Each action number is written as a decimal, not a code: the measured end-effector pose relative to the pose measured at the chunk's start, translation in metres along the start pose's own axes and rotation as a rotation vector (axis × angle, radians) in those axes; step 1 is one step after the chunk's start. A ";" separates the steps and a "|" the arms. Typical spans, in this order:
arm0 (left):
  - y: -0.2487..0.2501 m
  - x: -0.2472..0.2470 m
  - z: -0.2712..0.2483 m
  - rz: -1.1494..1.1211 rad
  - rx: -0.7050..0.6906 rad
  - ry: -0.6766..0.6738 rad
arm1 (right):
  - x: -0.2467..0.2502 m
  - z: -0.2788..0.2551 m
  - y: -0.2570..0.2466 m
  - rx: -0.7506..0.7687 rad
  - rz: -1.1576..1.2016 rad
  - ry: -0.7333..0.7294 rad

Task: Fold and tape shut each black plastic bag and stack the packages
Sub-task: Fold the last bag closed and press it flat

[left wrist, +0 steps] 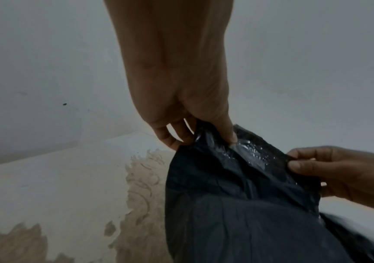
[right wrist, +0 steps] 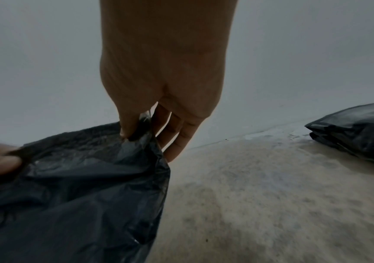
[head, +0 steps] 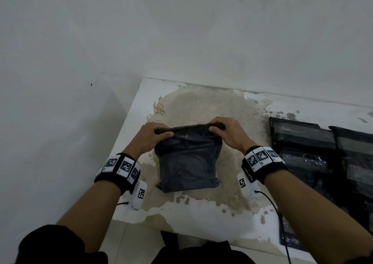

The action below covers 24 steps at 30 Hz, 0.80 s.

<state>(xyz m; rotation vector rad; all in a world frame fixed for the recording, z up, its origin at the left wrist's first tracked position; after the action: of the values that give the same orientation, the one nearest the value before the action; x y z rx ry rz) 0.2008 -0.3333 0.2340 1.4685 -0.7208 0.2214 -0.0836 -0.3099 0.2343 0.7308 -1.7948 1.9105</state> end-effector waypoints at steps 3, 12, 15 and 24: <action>0.003 0.004 0.000 -0.179 0.081 0.020 | 0.006 0.002 0.004 -0.111 0.136 0.070; -0.008 -0.017 -0.017 -0.615 0.271 0.306 | 0.002 -0.015 0.012 -0.435 0.743 0.207; -0.005 -0.039 -0.029 -0.623 0.319 0.184 | 0.000 -0.020 0.009 -0.459 0.836 0.227; -0.013 -0.064 -0.041 -0.525 0.344 0.378 | -0.012 -0.039 0.014 -0.472 0.916 0.169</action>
<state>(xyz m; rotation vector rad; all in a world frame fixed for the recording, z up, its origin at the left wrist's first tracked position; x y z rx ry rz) 0.1708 -0.2777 0.1896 1.8222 0.0228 0.2143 -0.0864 -0.2719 0.2150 -0.4951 -2.5643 1.7760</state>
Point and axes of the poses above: each hand's wrist, its own z-axis towards the middle knuckle, its own x-axis out of the back of the hand, y = z × x, the point moved 4 cm from there along z, towards the middle knuckle, and after that the axes turned 6 degrees about y, right-handed, at the moved point
